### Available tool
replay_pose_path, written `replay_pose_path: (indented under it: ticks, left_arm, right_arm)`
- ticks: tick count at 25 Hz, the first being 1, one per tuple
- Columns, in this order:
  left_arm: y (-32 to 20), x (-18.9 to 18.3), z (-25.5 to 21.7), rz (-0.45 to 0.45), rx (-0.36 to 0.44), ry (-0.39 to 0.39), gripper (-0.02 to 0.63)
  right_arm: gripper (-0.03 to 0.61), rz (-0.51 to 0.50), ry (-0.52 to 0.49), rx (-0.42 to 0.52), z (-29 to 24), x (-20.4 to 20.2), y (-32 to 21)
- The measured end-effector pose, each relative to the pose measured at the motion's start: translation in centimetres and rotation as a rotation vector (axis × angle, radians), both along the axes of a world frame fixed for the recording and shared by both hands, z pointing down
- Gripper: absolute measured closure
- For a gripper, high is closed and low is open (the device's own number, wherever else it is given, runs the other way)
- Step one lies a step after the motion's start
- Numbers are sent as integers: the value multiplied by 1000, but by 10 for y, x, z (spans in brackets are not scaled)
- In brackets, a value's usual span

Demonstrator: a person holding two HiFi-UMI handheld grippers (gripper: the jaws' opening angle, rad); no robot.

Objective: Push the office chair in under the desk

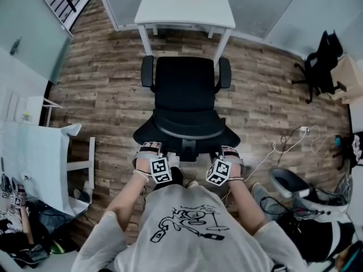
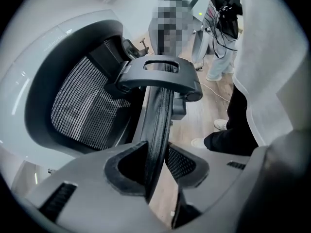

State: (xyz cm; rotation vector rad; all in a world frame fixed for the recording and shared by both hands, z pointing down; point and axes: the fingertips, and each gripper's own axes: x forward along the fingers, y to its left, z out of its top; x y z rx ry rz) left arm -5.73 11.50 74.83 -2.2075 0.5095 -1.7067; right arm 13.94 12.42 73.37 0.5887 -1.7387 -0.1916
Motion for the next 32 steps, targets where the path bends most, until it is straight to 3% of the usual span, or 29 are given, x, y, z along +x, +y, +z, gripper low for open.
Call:
replay_pose_path:
  ticks: [14,32]
  left_arm:
    - [-68,-17,-2,60,-4,8,494]
    - [-156,-24,-2,45,-10,2,491]
  right_arm:
    - [428,83,10,-29,-3,-18,-63]
    - [425,85,-20,-34,-3,-25,-148]
